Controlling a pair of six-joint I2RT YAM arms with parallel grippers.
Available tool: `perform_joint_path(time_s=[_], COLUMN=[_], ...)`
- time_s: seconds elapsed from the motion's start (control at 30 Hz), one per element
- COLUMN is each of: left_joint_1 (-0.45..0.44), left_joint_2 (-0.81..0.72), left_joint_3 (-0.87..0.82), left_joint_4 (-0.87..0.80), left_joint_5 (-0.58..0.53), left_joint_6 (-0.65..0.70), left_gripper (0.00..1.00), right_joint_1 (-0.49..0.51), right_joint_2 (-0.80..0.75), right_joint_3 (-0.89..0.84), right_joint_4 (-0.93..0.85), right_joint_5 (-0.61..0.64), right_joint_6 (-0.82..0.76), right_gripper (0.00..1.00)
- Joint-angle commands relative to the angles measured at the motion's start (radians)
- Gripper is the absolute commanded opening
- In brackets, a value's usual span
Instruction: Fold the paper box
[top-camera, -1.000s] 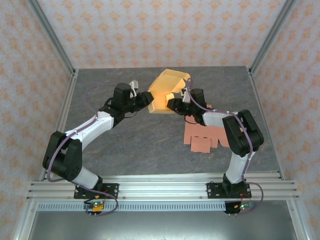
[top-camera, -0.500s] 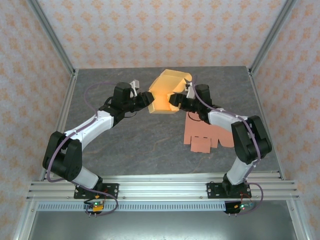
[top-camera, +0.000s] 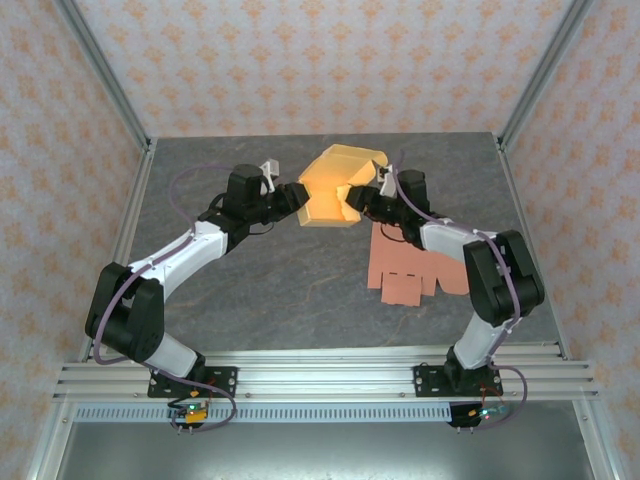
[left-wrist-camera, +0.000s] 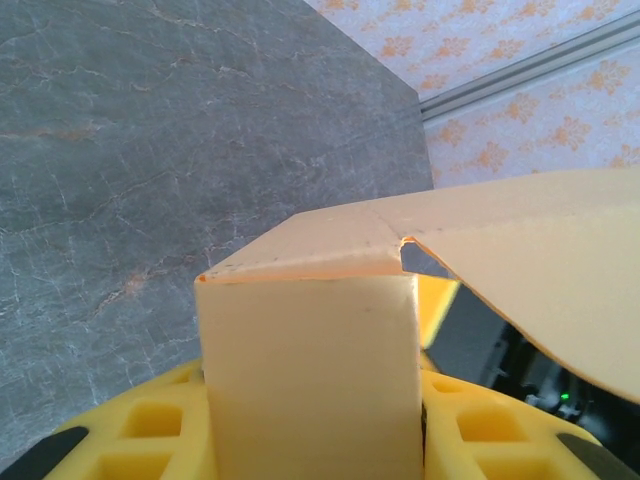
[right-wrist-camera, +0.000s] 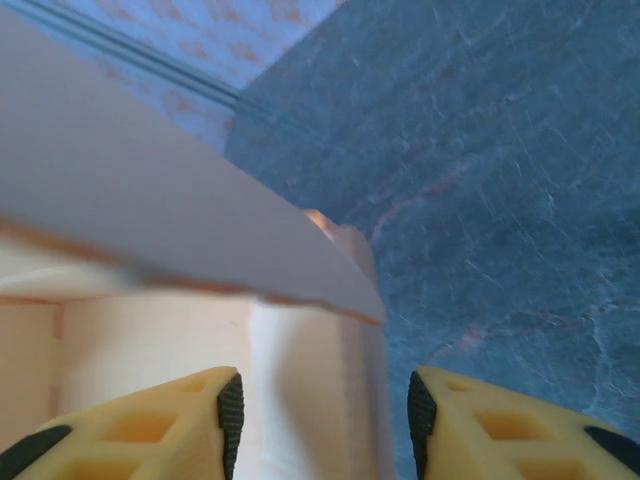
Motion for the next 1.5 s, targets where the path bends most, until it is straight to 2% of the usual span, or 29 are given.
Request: perform_joint_path(time_s=[0.0, 0.03, 0.07, 0.13, 0.27, 0.37, 0.47, 0.5, 0.57, 0.67, 0.8, 0.87, 0.9, 0.97, 1.03, 1.07, 1.17, 1.23, 1.3, 1.37, 1.47], left_joint_1=[-0.007, -0.007, -0.008, -0.009, -0.013, -0.020, -0.028, -0.028, -0.029, -0.032, -0.032, -0.033, -0.033, -0.034, -0.036, -0.039, -0.042, -0.042, -0.043, -0.043, -0.044], left_joint_2=[0.005, 0.006, 0.005, 0.003, 0.010, 0.012, 0.012, 0.012, 0.007, 0.009, 0.019, 0.019, 0.022, 0.030, 0.029, 0.026, 0.028, 0.026, 0.019, 0.019, 0.027], left_joint_3=[0.039, 0.042, 0.044, 0.043, 0.047, 0.049, 0.055, 0.057, 0.053, 0.051, 0.070, 0.068, 0.070, 0.082, 0.087, 0.084, 0.081, 0.086, 0.080, 0.077, 0.094], left_joint_4=[0.046, 0.047, 0.053, 0.060, 0.029, 0.022, 0.017, 0.017, 0.024, 0.024, -0.014, -0.015, -0.018, -0.039, -0.050, -0.049, -0.052, -0.061, -0.047, -0.033, -0.042], left_joint_5=[0.025, 0.027, 0.031, 0.034, 0.026, 0.022, 0.021, 0.019, 0.019, 0.024, 0.038, 0.037, 0.039, 0.040, 0.041, 0.040, 0.043, 0.040, 0.036, 0.036, 0.038], left_joint_6=[-0.021, -0.024, -0.025, -0.013, 0.032, 0.041, 0.049, 0.045, 0.037, 0.045, 0.058, 0.065, 0.071, 0.081, 0.081, 0.083, 0.093, 0.091, 0.079, 0.073, 0.063], left_gripper=[0.18, 0.17, 0.17, 0.17, 0.17, 0.17, 0.17, 0.17, 0.17, 0.17, 0.17, 0.17, 0.17, 0.17, 0.17, 0.17, 0.17, 0.17, 0.17, 0.17, 0.17], right_joint_1=[0.038, 0.046, 0.052, 0.062, 0.094, 0.147, 0.215, 0.232, 0.239, 0.238, 0.225, 0.224, 0.223, 0.218, 0.200, 0.188, 0.162, 0.159, 0.160, 0.167, 0.184], right_joint_2=[0.022, 0.024, 0.031, 0.043, 0.074, 0.075, 0.082, 0.083, 0.087, 0.099, 0.104, 0.108, 0.110, 0.112, 0.113, 0.115, 0.115, 0.119, 0.125, 0.133, 0.136], right_joint_3=[0.046, 0.046, 0.047, 0.052, 0.086, 0.111, 0.137, 0.126, 0.106, 0.103, 0.120, 0.127, 0.123, 0.112, 0.114, 0.119, 0.121, 0.120, 0.123, 0.122, 0.110], right_joint_4=[-0.079, -0.080, -0.075, -0.071, -0.072, -0.144, -0.194, -0.184, -0.145, -0.108, -0.104, -0.108, -0.097, -0.067, -0.051, -0.053, -0.052, -0.058, -0.063, -0.079, -0.101], right_joint_5=[0.026, 0.042, 0.062, 0.123, 0.300, 0.563, 0.789, 0.867, 0.938, 0.918, 0.796, 0.784, 0.779, 0.750, 0.681, 0.656, 0.623, 0.637, 0.665, 0.738, 0.938], right_joint_6=[-0.093, -0.098, -0.101, -0.109, -0.124, -0.174, -0.254, -0.256, -0.259, -0.336, -0.401, -0.418, -0.431, -0.441, -0.425, -0.414, -0.417, -0.435, -0.444, -0.460, -0.474], right_gripper=[0.46, 0.46, 0.39, 0.21, 0.08, 0.08, 0.13, 0.20, 0.31, 0.34, 0.18, 0.18, 0.20, 0.33, 0.37, 0.35, 0.13, 0.05, 0.05, 0.12, 0.28])
